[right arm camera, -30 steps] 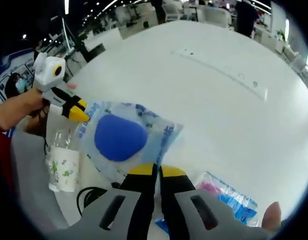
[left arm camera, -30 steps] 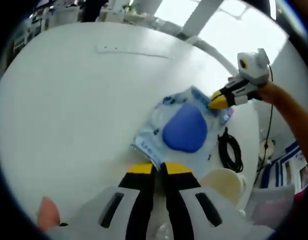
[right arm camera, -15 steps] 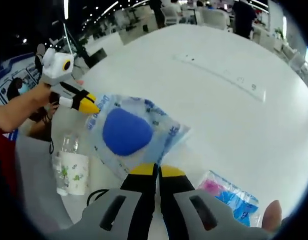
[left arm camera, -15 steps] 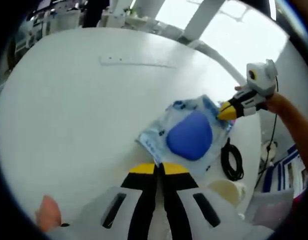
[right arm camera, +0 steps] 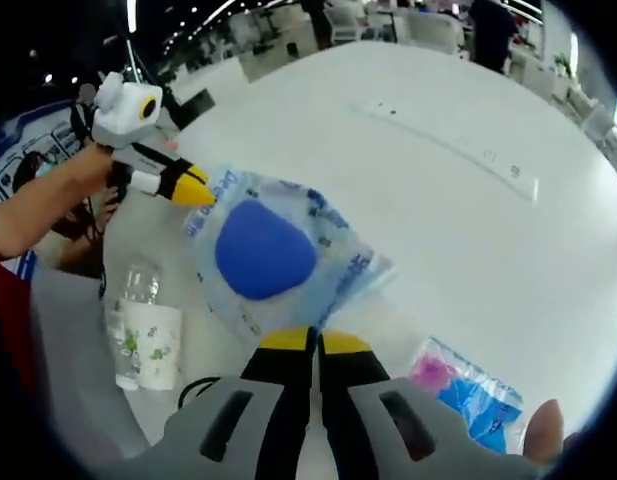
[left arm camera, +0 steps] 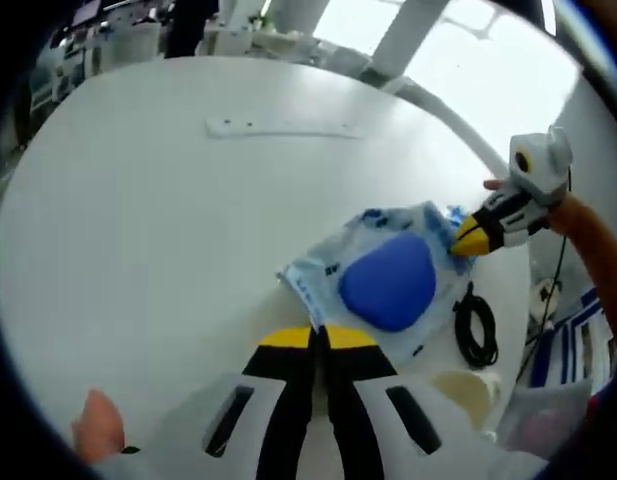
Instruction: Arrange the tabletop items into an orderly group along one side of the table until the central work area is clear of visible clutter.
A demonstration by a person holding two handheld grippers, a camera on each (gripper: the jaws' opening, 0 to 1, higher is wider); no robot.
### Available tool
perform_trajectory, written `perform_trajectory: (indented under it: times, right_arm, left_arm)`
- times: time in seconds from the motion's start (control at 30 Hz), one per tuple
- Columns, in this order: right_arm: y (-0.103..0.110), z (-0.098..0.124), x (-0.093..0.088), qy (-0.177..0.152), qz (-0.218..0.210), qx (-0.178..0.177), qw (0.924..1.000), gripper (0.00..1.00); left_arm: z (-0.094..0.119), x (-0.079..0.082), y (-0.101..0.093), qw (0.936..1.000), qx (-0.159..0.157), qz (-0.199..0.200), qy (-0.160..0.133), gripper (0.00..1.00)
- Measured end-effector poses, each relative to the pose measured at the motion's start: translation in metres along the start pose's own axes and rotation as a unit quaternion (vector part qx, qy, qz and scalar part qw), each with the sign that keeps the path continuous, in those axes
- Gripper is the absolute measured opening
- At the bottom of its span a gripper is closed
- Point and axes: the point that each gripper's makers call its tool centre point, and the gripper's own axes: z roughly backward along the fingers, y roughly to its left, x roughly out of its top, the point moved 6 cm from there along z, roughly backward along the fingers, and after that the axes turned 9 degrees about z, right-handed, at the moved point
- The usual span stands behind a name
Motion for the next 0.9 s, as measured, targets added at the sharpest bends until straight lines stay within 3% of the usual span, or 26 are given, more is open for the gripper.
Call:
perform_trajectory:
  times: [0.4, 0.9]
  right_arm:
    - [0.004, -0.005, -0.005, 0.018, 0.001, 0.008, 0.9998, 0.02]
    - [0.010, -0.008, -0.014, 0.042, -0.005, 0.023, 0.9988, 0.01]
  left_arm:
    - [-0.001, 0.000, 0.000, 1.0000, 0.006, -0.004, 0.006, 0.00]
    - [-0.003, -0.012, -0.003, 0.9997, 0.004, -0.005, 0.022, 0.00]
